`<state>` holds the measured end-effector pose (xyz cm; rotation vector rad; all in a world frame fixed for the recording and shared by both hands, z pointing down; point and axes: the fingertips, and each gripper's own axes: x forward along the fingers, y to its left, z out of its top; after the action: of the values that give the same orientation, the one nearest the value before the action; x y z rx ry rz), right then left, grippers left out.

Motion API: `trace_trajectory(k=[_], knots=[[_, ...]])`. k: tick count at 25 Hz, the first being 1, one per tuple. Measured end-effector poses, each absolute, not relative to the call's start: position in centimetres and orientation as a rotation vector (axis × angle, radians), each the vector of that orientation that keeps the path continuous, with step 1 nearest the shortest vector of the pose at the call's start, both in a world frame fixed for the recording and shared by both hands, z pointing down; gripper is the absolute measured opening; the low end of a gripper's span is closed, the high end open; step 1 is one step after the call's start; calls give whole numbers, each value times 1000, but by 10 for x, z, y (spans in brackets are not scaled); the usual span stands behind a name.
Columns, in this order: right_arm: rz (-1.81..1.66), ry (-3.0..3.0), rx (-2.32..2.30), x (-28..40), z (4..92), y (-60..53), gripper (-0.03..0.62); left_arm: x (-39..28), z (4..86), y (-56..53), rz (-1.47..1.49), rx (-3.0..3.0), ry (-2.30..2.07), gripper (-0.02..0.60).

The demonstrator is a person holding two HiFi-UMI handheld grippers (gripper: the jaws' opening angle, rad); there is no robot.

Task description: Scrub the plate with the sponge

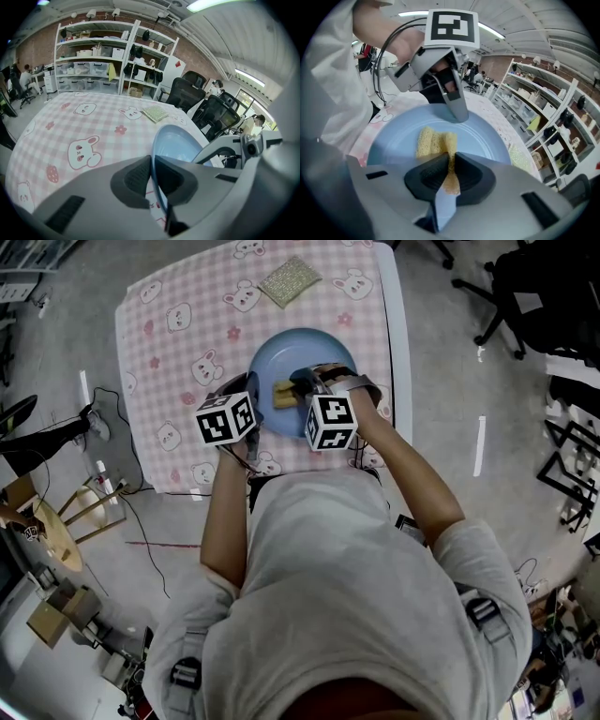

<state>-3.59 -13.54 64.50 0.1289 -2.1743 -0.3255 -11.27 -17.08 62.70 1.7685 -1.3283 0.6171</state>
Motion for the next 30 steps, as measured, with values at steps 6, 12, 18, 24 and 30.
trace_trajectory(k=[6,12,18,24,30], knots=[[-342,-2165,15,-31,648,-109,44,-114,627,-171,604,1764,-1339,29],[-435,-2136,-137,-20,656,-86,44,-116,630,-171,594,1761,-1333,31],[-487,-2073,-293,0,665,-65,44,-117,630,-172,587,1771,-1332,31],[-564,-2005,-363,21,672,-67,44,-117,631,-168,587,1765,-1326,30],[-648,-1917,-351,36,674,-89,43,-118,633,-163,570,1753,-1331,28]])
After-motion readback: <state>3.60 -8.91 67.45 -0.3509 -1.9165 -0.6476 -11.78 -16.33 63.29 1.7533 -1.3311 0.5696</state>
